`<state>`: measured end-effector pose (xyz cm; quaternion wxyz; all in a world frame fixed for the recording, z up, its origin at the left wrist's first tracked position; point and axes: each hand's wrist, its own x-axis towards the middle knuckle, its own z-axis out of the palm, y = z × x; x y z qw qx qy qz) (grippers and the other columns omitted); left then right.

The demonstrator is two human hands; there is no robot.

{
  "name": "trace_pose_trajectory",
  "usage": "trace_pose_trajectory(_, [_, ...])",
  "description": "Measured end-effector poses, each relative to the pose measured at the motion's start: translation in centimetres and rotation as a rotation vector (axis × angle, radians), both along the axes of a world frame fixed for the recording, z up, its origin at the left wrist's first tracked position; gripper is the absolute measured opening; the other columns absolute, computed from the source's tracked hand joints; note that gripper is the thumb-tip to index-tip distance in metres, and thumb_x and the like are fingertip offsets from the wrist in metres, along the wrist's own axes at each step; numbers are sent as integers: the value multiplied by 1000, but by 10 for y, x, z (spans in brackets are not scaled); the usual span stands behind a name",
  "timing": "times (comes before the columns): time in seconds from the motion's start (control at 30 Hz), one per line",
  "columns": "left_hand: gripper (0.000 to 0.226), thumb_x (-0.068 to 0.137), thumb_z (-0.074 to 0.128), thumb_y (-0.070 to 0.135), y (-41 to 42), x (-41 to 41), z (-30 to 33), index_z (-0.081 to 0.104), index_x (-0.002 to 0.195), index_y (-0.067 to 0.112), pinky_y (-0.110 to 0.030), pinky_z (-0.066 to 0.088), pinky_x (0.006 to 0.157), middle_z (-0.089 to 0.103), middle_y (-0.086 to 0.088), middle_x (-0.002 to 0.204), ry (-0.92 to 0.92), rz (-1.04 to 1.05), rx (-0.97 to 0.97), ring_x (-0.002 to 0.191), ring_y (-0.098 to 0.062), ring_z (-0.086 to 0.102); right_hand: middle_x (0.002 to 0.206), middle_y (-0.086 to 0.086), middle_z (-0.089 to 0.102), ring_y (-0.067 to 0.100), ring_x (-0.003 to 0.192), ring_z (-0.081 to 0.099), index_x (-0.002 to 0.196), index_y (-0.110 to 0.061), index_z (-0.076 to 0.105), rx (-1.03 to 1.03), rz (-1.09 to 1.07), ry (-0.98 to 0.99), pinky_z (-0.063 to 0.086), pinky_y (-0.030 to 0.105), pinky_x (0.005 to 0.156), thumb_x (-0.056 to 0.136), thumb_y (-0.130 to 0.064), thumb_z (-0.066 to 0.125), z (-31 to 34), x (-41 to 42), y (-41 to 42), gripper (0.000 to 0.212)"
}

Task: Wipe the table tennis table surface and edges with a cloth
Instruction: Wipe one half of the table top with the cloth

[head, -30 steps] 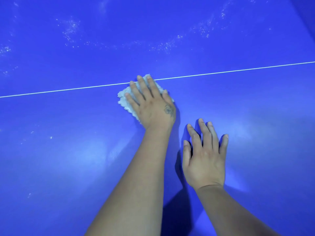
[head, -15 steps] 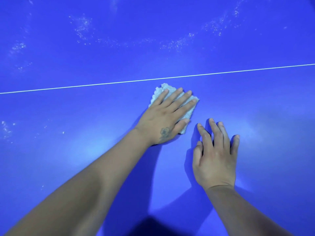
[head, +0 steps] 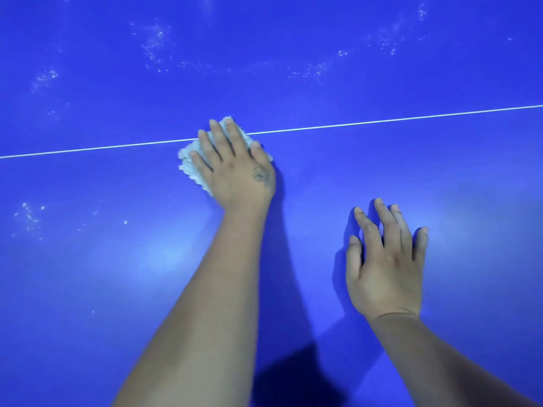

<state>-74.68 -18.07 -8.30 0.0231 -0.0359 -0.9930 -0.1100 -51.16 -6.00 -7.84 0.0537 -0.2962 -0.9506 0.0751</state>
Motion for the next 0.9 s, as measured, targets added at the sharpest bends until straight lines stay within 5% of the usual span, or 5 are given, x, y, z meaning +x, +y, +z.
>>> trace_pose_trajectory(0.2, [69, 110, 23, 48, 28, 51, 3, 16, 172, 19, -58, 5, 132, 14, -7, 180, 6, -325, 40, 166, -31, 7, 168, 6, 35, 30, 159, 27, 156, -18, 49, 32, 13, -17, 17, 65, 124, 107, -39, 35, 2, 0, 0, 55])
trace_pose_trajectory(0.43, [63, 114, 26, 49, -81, 77, 6, 19, 172, 26, -54, 13, 132, 17, 3, 179, 3, -750, -42, 167, -22, 10, 177, 1, 14, 25, 164, 10, 168, -19, 22, 18, 18, -92, 9, 63, 127, 109, -54, 15, 2, -2, 1, 69])
trace_pose_trajectory(0.6, [66, 111, 21, 53, -153, 20, 4, 17, 172, 28, -55, 13, 132, 18, 0, 179, -41, -451, -83, 166, -27, 12, 177, 1, 14, 25, 164, 9, 169, -20, 22, 21, 12, -93, 7, 62, 128, 109, -58, 14, 3, 0, 2, 71])
trace_pose_trajectory(0.77, [70, 110, 18, 48, -104, -37, 8, 5, 173, 21, -60, 1, 131, 2, -8, 180, -155, 12, -46, 166, -35, -3, 177, 0, 14, 23, 164, 6, 169, -21, 21, 28, 19, -87, 7, 63, 128, 109, -58, 16, 2, 0, 2, 71])
trace_pose_trajectory(0.9, [67, 112, 18, 45, -52, -17, 10, 4, 173, 21, -59, -2, 132, 2, -7, 181, -120, -121, -40, 166, -33, -4, 177, 3, 16, 24, 164, 7, 168, -18, 24, 36, 19, -85, 8, 65, 128, 109, -56, 18, 2, -3, 1, 70])
